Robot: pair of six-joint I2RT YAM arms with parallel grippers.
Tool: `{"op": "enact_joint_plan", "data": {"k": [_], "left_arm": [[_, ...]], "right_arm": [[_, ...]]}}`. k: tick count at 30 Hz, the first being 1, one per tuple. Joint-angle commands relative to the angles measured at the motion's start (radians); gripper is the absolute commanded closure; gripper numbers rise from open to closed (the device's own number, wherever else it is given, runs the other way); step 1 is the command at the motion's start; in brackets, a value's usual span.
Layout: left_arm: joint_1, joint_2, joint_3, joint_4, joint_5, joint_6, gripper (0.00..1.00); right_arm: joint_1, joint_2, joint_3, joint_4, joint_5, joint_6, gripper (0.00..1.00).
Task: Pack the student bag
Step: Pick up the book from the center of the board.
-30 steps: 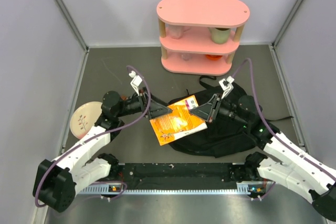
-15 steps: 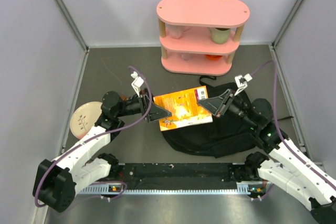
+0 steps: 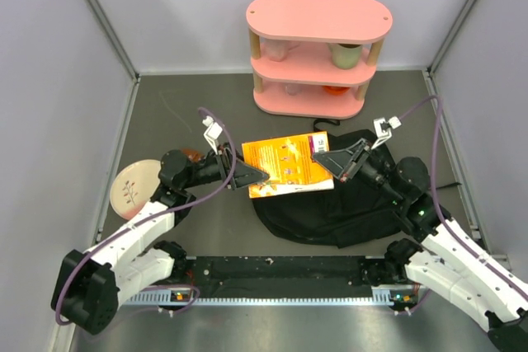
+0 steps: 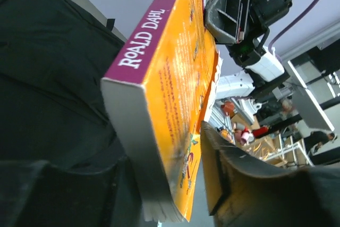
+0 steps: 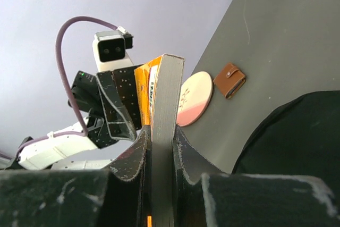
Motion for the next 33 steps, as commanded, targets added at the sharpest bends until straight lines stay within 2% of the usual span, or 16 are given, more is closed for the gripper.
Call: {"op": "enact_joint_plan", "data": {"k": [1,3,6,9,10,11,13,14,16,17,19,20,23,26,27,33], "left_arm": [[-0.004,-0.026,-0.046,0.172,-0.074,-0.078,0.56],[-0.004,-0.031,-0.068,0.197,-0.114,-0.094,0.59],[-0.004,-0.043,-0.085,0.217,-0.153,-0.104,0.7],[-0.004,-0.058,-0.092,0.209,-0.174,-0.098,0.94],[-0.004,-0.063,-0.092,0.163,-0.192,-0.091,1.0],[-0.004,-0.068,-0.092,0.13,-0.209,-0.069,1.0],[-0.004,-0.095,-0.1,0.029,-0.283,-0.046,1.0],[-0.002,-0.107,-0.115,-0.009,-0.316,-0.037,1.0],[0.002,-0.174,-0.128,-0.117,-0.396,-0.006,1.0],[0.002,-0.208,-0.134,-0.262,-0.498,0.012,1.0],[0.004,-0.311,-0.134,-0.41,-0.633,0.029,1.0],[0.004,-0.349,-0.128,-0.579,-0.78,0.032,1.0],[0.013,-0.489,-0.105,-0.835,-0.99,0.043,1.0],[0.019,-0.58,-0.051,-0.989,-1.104,0.052,1.0],[0.019,-0.607,-0.039,-1.054,-1.124,0.06,1.0],[0.022,-0.614,0.069,-1.253,-1.21,0.103,1.0]], "right_arm": [[-0.014,0.0,-0.011,0.1,0.03,0.031,1.0],[-0.016,0.006,-0.024,0.111,0.027,0.043,1.0],[-0.014,0.012,-0.034,0.092,0.04,0.049,1.0],[-0.014,0.024,-0.03,0.063,0.035,0.048,0.97],[-0.013,0.032,-0.027,0.042,0.044,0.055,0.87],[-0.014,0.033,-0.024,0.019,0.047,0.064,0.65],[-0.014,0.026,-0.023,-0.03,0.067,0.058,0.48],[-0.014,0.02,-0.018,-0.064,0.085,0.052,0.31],[-0.014,-0.003,0.012,-0.21,0.16,0.026,0.18],[-0.014,-0.012,0.029,-0.287,0.194,-0.009,0.1],[-0.014,-0.025,0.071,-0.441,0.268,-0.044,0.09],[-0.014,-0.037,0.077,-0.472,0.279,-0.073,0.08],[-0.013,-0.022,0.068,-0.477,0.189,-0.127,0.13],[0.006,0.065,0.072,-0.475,0.096,-0.162,0.22],[0.056,0.092,0.075,-0.474,0.098,-0.172,0.24],[0.311,0.353,0.189,-0.455,0.279,-0.219,0.29]]}}
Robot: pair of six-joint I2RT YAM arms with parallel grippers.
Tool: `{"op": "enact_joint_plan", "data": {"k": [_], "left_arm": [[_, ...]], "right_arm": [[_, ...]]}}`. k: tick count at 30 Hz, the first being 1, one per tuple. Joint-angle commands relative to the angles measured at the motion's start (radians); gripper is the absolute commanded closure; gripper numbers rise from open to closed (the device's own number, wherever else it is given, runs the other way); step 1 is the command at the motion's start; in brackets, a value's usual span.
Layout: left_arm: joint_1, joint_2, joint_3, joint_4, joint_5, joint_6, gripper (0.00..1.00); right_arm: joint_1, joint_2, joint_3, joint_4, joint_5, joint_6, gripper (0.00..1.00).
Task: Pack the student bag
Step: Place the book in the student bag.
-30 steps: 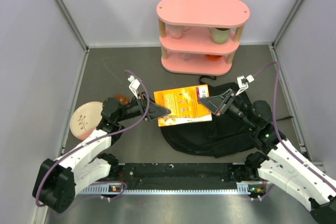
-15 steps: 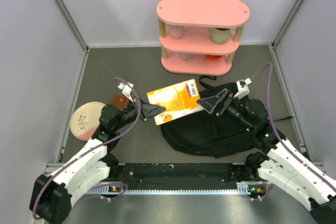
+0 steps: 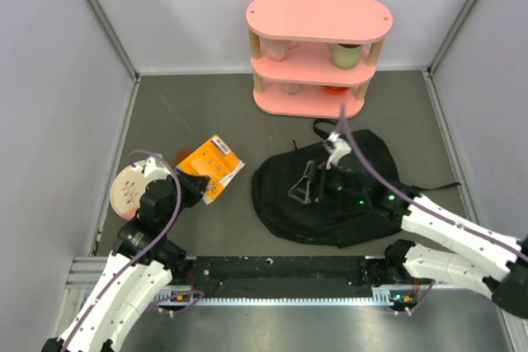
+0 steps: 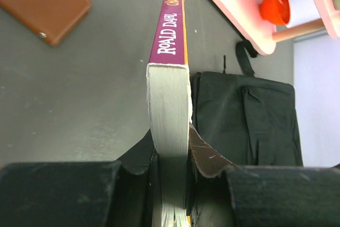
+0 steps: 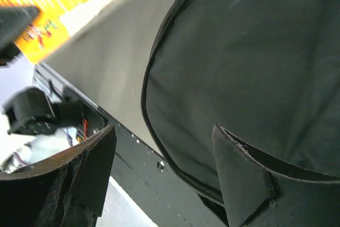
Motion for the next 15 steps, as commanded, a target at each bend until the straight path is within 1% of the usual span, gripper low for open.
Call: {"op": "enact_joint_plan", "data": {"k": [1,3,4,6,7,8,15], "left_arm": [[0.007,-0.012,0.121,-0.152,-0.131,0.055,1.0],[0.009,-0.009,0.144,-0.178,-0.14,0.078,1.0],[0.009,-0.005,0.157,-0.189,-0.133,0.088,1.0],[0.009,0.004,0.168,-0.191,-0.111,0.108,1.0],[0.009,0.007,0.176,-0.192,-0.094,0.116,1.0],[0.009,0.011,0.179,-0.204,-0.094,0.116,1.0],[0.009,-0.035,0.177,-0.201,-0.1,0.133,1.0]], "right_arm": [[0.177,0.171,0.132,0.017,0.128,-0.059,0.29],[0.214,0.235,0.161,0.026,0.155,-0.049,0.29],[0.234,0.292,0.189,0.029,0.169,-0.035,0.3],[0.257,0.35,0.215,0.054,0.173,-0.023,0.32],[0.268,0.398,0.238,0.067,0.185,-0.021,0.37],[0.294,0.422,0.252,0.078,0.189,-0.024,0.38],[0.357,0.61,0.374,0.052,0.244,-0.018,0.37]]}}
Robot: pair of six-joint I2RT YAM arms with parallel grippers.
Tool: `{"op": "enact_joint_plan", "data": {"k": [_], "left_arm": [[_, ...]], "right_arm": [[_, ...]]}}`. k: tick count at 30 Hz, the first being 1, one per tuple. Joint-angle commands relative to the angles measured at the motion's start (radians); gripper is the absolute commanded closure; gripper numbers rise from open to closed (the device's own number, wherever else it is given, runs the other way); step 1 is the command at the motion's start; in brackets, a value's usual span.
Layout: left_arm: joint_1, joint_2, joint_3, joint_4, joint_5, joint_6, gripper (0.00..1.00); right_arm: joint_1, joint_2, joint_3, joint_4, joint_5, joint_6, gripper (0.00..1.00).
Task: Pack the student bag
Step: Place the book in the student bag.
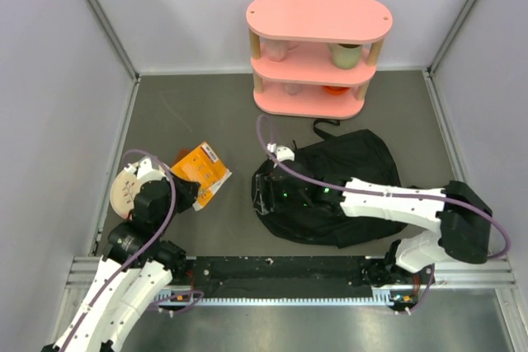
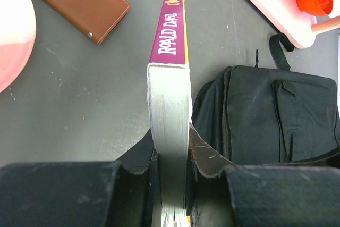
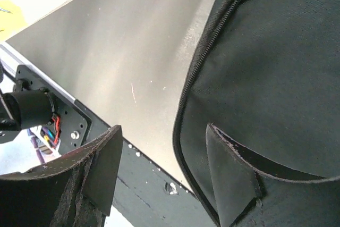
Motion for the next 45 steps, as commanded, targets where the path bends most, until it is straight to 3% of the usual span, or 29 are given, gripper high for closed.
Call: {"op": "enact_joint_plan", "data": {"k": [1,9,11,13,17,23,26,27,30,38,42,45], "left_arm": [[0.004,-0.032,0.047,0.048,-0.005,0.03,1.0],[0.004,-0.047,0.021,0.078,0.037,0.033,1.0],[0.004,-0.044,0.018,0.086,0.046,0.032,1.0],[0.004,-0.044,0.015,0.092,0.054,0.03,1.0],[0.004,-0.047,0.009,0.1,0.057,0.026,1.0],[0.004,-0.05,0.003,0.102,0.058,0.02,1.0],[0.004,-0.058,-0.006,0.108,0.063,0.012,1.0],[0.004,-0.058,-0.008,0.109,0.064,0.01,1.0],[0.004,-0.052,-0.009,0.114,0.071,0.012,1.0],[0.004,-0.015,0.037,0.141,0.11,0.098,1.0],[0.004,0.005,0.034,0.235,0.222,0.136,1.0],[0.004,0.025,0.017,0.356,0.391,0.147,1.0]], "right_arm": [[0.035,0.086,0.107,-0.015,0.081,0.003,0.37],[0.06,0.254,0.256,-0.191,0.216,-0.003,0.45],[0.063,0.268,0.263,-0.21,0.225,-0.003,0.58],[0.061,0.278,0.261,-0.217,0.239,0.0,0.64],[0.061,0.288,0.263,-0.237,0.247,-0.001,0.68],[0.063,0.308,0.269,-0.244,0.231,-0.007,0.65],[0.063,0.32,0.273,-0.244,0.231,-0.013,0.84],[0.063,0.324,0.275,-0.245,0.23,-0.018,0.97],[0.061,0.314,0.275,-0.245,0.239,-0.018,1.0],[0.061,0.057,0.241,-0.267,0.337,-0.029,1.0],[0.045,-0.086,0.2,-0.257,0.374,-0.023,1.0],[0.011,-0.185,0.154,-0.254,0.395,-0.006,1.0]]}}
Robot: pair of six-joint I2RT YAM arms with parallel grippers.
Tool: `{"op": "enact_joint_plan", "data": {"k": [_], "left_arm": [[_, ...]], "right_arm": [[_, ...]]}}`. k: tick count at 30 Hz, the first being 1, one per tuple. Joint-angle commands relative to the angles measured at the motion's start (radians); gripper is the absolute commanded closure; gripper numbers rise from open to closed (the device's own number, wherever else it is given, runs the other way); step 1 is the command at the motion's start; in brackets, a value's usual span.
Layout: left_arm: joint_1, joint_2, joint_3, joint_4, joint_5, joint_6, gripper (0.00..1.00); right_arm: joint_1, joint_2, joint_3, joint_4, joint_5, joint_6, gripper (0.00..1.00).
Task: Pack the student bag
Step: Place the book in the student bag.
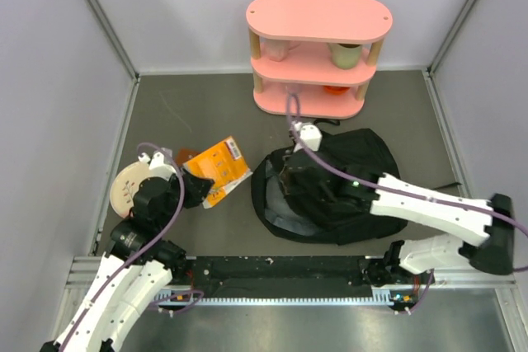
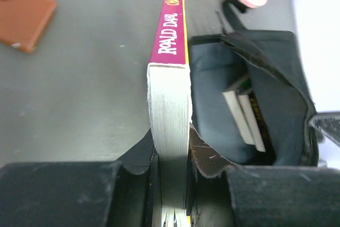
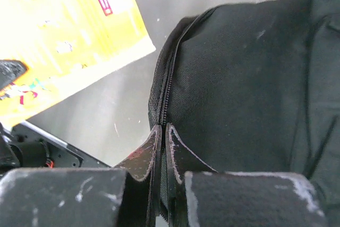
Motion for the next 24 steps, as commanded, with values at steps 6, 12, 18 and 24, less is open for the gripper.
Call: {"op": "enact_joint_plan", "data": {"k": [6,12,18,24], "left_arm": [[0.003,0.105,-0.015,0.498,0.477,-0.098,1.0],[0.003,0.174,-0.061,0.483,0.511,-0.198,1.0],[0.003,0.192,-0.099,0.446,0.54,-0.231,1.0],[0.001,0.2,-0.283,0.732,0.653,-0.404,1.0]], "right_arm": [[-0.136,-0.301,-0.14,0.034,0.056,0.035,1.0],[-0.177,-0.427,-0.174,0.032,0.062,0.017,1.0],[-0.177,-0.442,-0.132,0.055,0.024,-0.002,1.0],[-0.177,-0.414,-0.083,0.101,-0.045,-0.026,1.0]]}}
